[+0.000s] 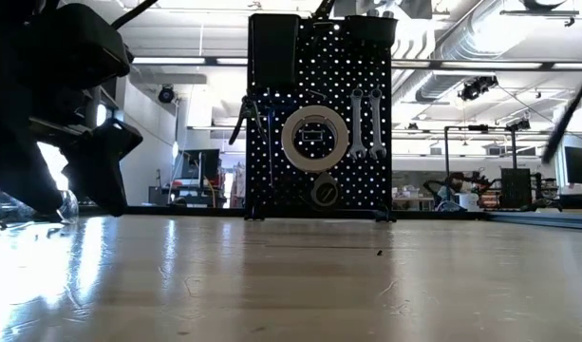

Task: Hang tools onto peg board
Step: Put the gray allen hex keys into the left black bin on the peg board

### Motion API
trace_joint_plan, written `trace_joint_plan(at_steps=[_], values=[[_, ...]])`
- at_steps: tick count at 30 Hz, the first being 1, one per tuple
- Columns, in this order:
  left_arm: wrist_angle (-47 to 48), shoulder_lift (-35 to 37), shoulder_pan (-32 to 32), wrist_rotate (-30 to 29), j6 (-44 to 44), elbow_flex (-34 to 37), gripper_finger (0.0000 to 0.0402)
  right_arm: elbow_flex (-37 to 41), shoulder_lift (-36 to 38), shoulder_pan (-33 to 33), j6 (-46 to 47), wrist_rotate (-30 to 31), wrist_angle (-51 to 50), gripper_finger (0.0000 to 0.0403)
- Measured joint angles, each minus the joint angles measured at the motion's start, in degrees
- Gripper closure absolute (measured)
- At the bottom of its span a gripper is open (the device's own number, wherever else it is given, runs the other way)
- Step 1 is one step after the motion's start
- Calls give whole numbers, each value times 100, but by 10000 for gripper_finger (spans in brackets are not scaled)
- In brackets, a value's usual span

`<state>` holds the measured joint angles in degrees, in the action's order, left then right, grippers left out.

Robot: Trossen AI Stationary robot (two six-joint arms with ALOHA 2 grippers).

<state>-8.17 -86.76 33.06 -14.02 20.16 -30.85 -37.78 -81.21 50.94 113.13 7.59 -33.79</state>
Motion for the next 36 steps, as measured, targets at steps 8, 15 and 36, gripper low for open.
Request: trace_joint_plan(at_steps=[8, 15, 36], values=[[-198, 0, 0, -2, -297, 0, 135, -43, -674, -249, -255, 96, 734, 137], [-252, 2, -2, -2, -331, 0, 135, -42, -792, -617, -635, 490, 874, 181], [-670, 4, -188, -50, -431, -52, 135, 20, -42, -1439, -2849, 1315, 185, 401]])
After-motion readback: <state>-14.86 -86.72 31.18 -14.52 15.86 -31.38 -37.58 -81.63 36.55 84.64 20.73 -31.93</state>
